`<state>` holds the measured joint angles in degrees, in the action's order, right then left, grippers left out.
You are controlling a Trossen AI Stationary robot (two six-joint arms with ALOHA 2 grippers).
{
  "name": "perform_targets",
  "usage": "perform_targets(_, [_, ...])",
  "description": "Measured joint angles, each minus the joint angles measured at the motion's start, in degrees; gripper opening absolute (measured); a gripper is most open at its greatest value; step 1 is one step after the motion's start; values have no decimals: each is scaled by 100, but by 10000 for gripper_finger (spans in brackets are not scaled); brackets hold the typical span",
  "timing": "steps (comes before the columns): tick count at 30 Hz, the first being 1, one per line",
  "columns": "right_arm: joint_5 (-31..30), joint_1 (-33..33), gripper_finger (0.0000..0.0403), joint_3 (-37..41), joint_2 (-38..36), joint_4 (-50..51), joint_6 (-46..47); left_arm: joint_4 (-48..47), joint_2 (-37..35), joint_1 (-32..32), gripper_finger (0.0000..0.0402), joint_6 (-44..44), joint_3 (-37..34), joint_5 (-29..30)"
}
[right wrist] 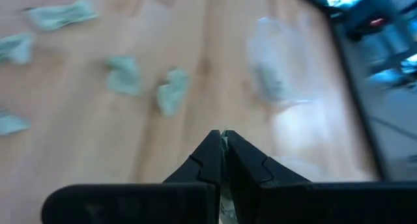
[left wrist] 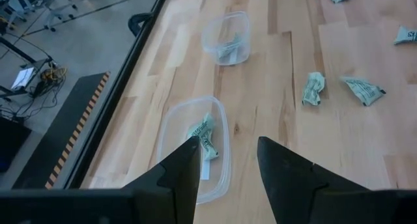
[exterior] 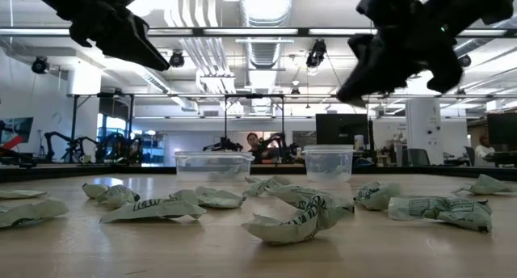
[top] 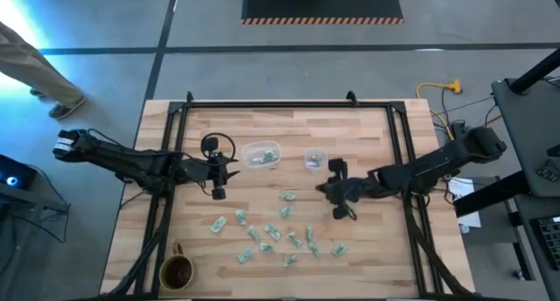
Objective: Pick and place Stevia / Truvia into bins
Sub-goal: Put the stevia packet into the transparent square container
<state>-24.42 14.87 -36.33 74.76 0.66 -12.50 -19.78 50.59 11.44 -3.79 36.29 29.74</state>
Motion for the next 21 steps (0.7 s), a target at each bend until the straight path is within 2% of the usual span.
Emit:
perform_targets(8, [-103,-884,9,-3,-327,-261,-344,18,0,0,137,2,0,2])
perform_targets(15, [902,-1854,8,-3,47,-466,-134,27,0,0,137,-6,0,2])
perform_targets(21, [979,-2234,8,-3,657,-647,-106,29,0,0,137,-9,0,2])
